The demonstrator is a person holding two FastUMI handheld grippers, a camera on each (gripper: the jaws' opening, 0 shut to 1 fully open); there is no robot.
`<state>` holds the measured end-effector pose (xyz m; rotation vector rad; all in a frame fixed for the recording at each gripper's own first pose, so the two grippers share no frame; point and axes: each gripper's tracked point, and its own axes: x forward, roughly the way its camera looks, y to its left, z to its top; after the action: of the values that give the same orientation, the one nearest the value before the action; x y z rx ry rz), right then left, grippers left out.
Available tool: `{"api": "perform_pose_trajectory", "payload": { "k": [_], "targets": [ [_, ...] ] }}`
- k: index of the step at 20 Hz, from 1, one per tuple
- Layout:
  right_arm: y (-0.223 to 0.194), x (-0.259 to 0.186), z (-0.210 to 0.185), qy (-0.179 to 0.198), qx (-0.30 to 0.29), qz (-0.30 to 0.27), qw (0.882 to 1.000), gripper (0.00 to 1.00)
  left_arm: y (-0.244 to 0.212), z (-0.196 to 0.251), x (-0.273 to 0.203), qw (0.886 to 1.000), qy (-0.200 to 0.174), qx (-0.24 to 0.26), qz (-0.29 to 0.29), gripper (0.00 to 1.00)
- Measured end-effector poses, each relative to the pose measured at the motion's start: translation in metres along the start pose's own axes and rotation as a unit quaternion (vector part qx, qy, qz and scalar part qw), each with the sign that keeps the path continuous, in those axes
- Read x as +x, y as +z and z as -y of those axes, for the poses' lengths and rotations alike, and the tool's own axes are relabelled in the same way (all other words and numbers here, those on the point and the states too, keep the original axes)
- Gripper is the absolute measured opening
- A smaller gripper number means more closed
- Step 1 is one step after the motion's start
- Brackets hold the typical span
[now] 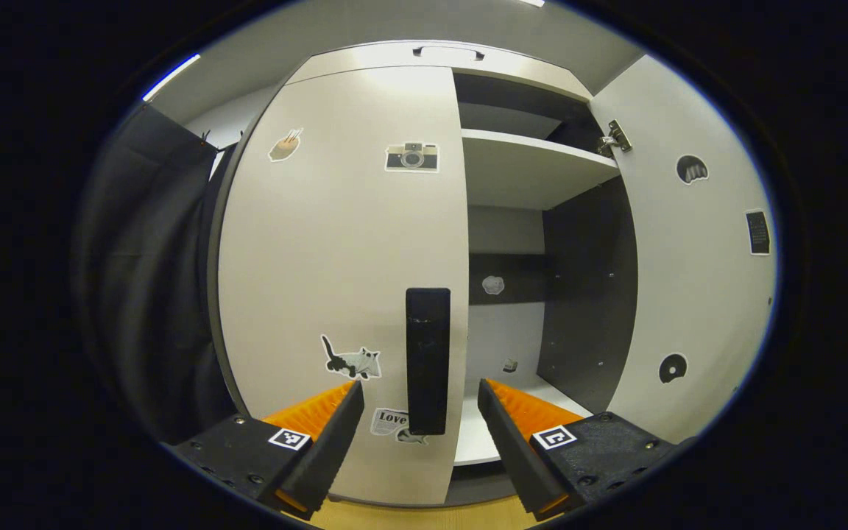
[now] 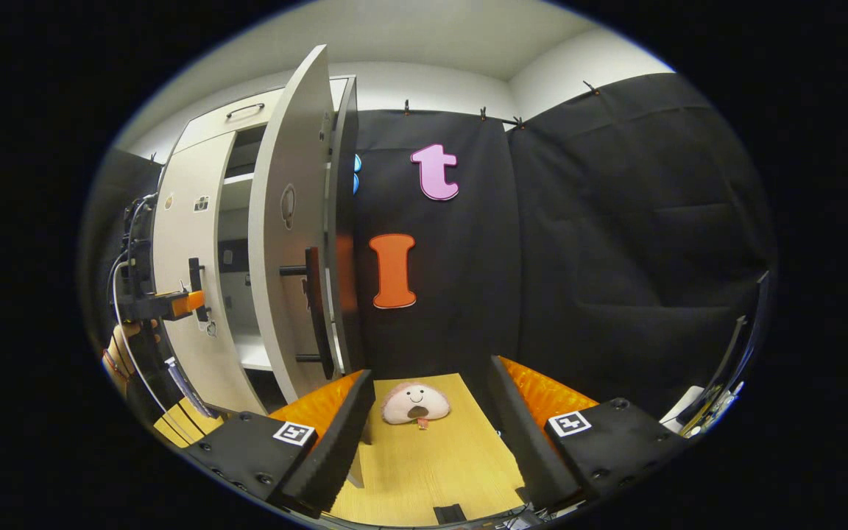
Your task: Open the right door of the double-door shoe cabinet with the right hand, and open the left door with the left hand.
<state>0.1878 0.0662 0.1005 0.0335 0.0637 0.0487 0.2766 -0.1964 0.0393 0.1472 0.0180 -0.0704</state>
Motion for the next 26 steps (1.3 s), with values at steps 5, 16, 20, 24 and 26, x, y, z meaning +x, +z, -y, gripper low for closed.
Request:
{"api": "perform_pose_trajectory", "payload": {
  "k": [5,16,20,24,26],
  "targets": [
    [-0.001,0.0,0.004,-0.001,0.003,-0.003,1.0,1.0,-0.016,-0.003,0.029,1.0,0.004,-0.014,-0.022,0.72],
    [-0.003,-0.003,0.009,-0.02,0.0,-0.007,1.0,0.92,-0.021,0.005,0.025,1.0,0.02,-0.003,-0.023,0.22],
    [0.0,-0.005,0.01,-0.025,-0.008,-0.001,1.0,0.92,-0.022,0.005,0.014,1.0,-0.001,-0.013,-0.026,0.18],
    [0.002,-0.006,0.004,-0.025,-0.004,0.007,1.0,1.0,-0.024,0.007,0.006,0.999,-0.029,-0.023,-0.03,0.18],
    [0.003,-0.006,-0.001,-0.021,-0.002,0.007,1.0,1.0,-0.024,0.008,0.007,0.998,-0.038,-0.028,-0.031,0.17]
  ]
}}
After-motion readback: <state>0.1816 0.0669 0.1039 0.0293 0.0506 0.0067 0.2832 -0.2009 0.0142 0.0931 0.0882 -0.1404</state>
